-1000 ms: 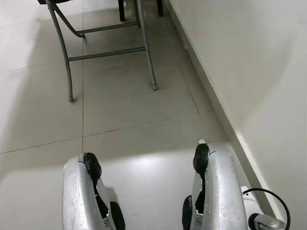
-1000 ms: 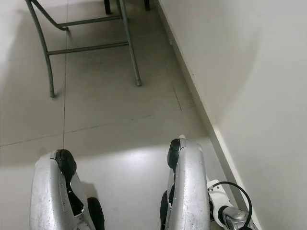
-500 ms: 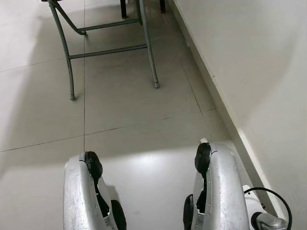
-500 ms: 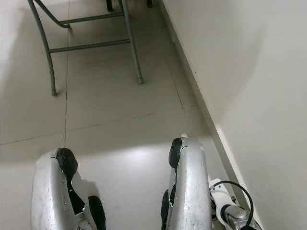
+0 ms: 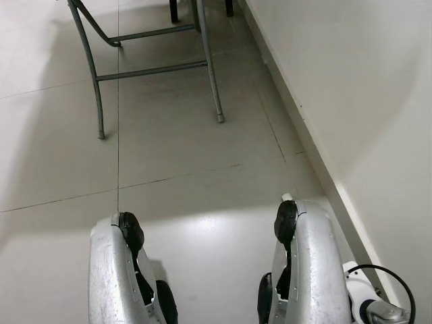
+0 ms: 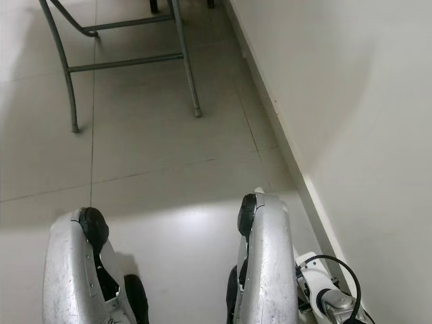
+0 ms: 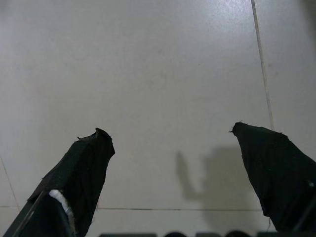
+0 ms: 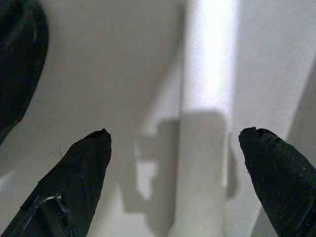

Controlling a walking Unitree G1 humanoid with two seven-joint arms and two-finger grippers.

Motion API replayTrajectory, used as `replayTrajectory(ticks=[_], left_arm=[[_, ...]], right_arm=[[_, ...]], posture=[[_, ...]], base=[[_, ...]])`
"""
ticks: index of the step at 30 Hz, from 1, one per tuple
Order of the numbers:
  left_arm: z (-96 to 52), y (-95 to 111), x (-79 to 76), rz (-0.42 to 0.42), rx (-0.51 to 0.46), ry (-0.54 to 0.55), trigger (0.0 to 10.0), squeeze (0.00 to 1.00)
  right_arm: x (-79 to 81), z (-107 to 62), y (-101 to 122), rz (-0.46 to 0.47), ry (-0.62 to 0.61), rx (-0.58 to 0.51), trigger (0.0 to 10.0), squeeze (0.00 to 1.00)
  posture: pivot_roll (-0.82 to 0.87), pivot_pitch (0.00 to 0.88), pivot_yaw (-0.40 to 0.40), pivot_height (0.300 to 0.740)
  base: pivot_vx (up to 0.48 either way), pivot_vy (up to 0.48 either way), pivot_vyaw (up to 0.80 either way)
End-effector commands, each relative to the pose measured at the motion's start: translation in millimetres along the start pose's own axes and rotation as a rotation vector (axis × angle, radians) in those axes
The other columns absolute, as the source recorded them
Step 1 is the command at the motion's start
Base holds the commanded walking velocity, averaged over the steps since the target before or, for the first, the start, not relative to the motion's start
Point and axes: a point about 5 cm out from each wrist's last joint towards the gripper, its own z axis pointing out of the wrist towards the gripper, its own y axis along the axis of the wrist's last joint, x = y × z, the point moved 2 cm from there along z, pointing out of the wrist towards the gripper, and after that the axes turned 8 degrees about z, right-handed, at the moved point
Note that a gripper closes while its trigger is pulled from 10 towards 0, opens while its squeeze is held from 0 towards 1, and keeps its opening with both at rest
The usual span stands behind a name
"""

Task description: Building children table

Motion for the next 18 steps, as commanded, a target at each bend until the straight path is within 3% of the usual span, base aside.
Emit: replayTrajectory(ticks=[1, 18], left_arm=[[-9.4, -21.1, 7.1, 0.006, 0.072, 0.004, 10.0, 0.00], [-20.2, -25.4, 27.1, 0.040, 0.083, 0.017, 10.0, 0.00]], right_arm=[[10.9, -0.6, -28.3, 0.011, 0.029, 0.103, 10.0, 0.00], [9.3, -0.9, -36.9, -0.009, -0.056, 0.123, 10.0, 0.00]], posture=[[0.18, 0.413, 0.093, 0.300], [0.24, 0.416, 0.132, 0.300]], base=[[0.000, 0.000, 0.00], [0.000, 0.000, 0.00]])
